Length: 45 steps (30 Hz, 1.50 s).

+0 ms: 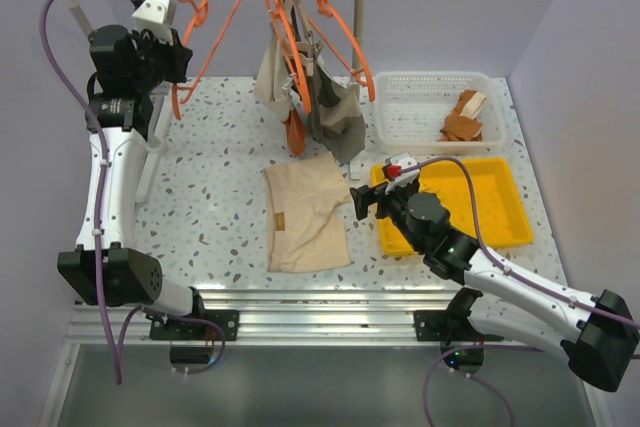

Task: Clip the underwear to the hanger
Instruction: Pick up the hanger from the clothesline.

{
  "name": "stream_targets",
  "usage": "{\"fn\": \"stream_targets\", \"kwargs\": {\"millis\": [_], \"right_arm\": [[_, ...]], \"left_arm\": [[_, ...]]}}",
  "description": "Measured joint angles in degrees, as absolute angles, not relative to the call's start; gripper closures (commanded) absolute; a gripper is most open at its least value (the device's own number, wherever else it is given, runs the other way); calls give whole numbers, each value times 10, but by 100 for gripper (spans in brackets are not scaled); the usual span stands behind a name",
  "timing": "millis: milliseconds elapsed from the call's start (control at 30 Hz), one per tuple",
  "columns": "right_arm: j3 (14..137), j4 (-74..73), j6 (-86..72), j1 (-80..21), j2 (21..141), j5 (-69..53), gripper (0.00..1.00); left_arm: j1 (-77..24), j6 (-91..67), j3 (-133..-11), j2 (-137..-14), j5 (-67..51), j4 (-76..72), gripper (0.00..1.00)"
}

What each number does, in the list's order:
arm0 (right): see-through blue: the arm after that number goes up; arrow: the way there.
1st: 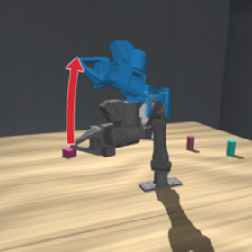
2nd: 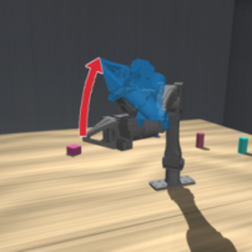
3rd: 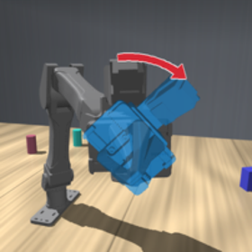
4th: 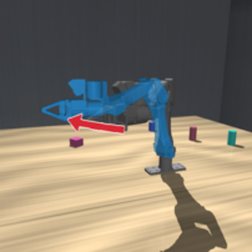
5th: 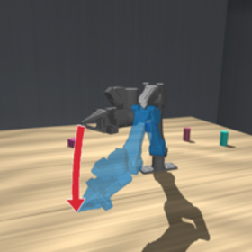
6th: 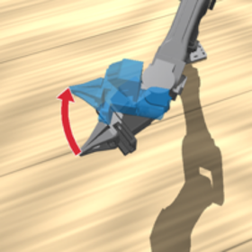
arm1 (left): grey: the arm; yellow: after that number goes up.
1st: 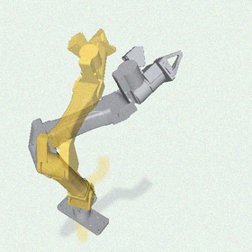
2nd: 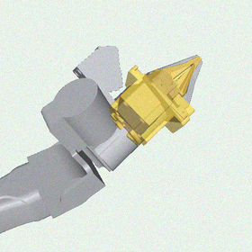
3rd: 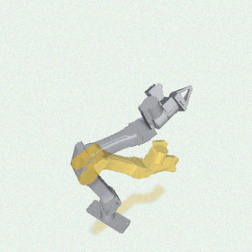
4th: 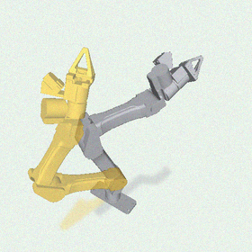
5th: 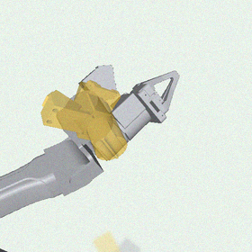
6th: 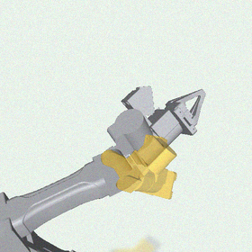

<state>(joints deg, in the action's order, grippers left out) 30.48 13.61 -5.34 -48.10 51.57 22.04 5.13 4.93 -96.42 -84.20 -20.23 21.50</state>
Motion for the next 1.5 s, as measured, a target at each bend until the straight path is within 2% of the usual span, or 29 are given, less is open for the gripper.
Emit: {"fn": "stream_targets", "kwargs": {"millis": [733, 1000, 1167, 1500], "right_arm": [[305, 136, -53, -481, 516, 230, 1], [305, 138, -53, -481, 522, 230, 1], [305, 136, -51, -481, 547, 240, 1], [350, 72, -63, -480, 565, 354, 1]], "left_arm": [[51, -57, -855, -753, -163, 70, 100], [52, -86, -673, -631, -144, 44, 100], [52, -113, -559, -510, -141, 24, 100], [52, -191, -326, -304, -136, -42, 100]]}}
